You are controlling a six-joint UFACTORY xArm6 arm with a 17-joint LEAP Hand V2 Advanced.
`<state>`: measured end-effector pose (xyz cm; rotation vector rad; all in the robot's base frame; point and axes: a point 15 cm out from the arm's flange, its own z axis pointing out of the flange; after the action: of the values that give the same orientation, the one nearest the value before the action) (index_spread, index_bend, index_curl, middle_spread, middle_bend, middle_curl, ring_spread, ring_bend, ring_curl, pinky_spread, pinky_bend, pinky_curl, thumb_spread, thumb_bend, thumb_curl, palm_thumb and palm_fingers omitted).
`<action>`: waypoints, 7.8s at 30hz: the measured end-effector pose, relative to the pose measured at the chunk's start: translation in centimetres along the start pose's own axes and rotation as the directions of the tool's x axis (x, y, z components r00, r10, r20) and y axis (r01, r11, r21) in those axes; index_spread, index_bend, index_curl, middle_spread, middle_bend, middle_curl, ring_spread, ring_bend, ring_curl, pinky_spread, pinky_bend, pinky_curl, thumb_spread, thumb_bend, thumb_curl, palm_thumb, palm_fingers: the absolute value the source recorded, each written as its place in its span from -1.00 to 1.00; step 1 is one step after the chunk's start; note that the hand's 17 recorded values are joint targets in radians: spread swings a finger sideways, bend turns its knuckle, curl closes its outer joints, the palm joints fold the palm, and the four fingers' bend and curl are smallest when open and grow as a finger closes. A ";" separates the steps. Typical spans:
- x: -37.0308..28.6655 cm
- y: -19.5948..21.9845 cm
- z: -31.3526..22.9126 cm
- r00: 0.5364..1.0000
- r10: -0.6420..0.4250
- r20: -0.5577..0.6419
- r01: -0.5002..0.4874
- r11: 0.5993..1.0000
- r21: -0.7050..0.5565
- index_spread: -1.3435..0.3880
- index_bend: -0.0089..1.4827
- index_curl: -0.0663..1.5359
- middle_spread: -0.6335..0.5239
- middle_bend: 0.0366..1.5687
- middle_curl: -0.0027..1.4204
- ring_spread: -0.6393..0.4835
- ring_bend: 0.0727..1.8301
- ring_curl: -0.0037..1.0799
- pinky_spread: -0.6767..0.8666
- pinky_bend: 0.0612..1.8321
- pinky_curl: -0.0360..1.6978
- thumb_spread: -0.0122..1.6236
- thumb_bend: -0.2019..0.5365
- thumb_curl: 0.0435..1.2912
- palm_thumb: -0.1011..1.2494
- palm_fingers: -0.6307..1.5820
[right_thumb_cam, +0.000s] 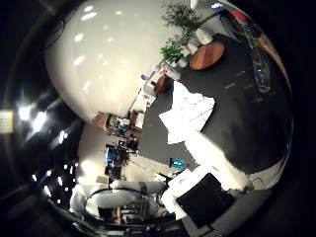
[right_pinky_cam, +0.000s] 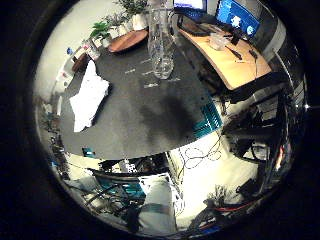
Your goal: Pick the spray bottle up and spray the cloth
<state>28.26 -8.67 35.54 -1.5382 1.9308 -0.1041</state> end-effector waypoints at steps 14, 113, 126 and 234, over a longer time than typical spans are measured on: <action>4.0 -0.9 -0.1 0.998 0.041 0.047 -0.044 0.997 0.064 0.30 -0.81 -0.65 0.49 -0.80 -0.57 0.46 -0.79 -0.48 0.26 -0.68 -0.57 0.42 -0.52 -0.44 0.10 -0.48; 13.1 -14.7 8.8 0.809 0.168 0.563 -0.266 0.959 0.095 0.40 -0.80 -0.62 0.49 -0.71 -0.52 0.42 -0.66 -0.51 0.26 -0.63 -0.58 0.31 -0.52 -0.63 -0.15 -0.40; 12.2 -14.7 10.9 0.805 0.173 0.568 -0.253 0.965 0.065 0.40 -0.80 -0.62 0.50 -0.70 -0.52 0.45 -0.64 -0.51 0.26 -0.64 -0.59 0.32 -0.50 -0.63 -0.12 -0.40; -3.1 -8.9 6.4 0.857 0.087 0.508 0.087 0.947 -0.308 0.33 0.68 -0.02 -0.15 0.71 0.12 -0.29 0.42 0.57 -0.37 0.13 0.60 0.62 -0.48 -0.43 0.51 0.58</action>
<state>39.49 -6.51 35.87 -1.5639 1.5566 0.6002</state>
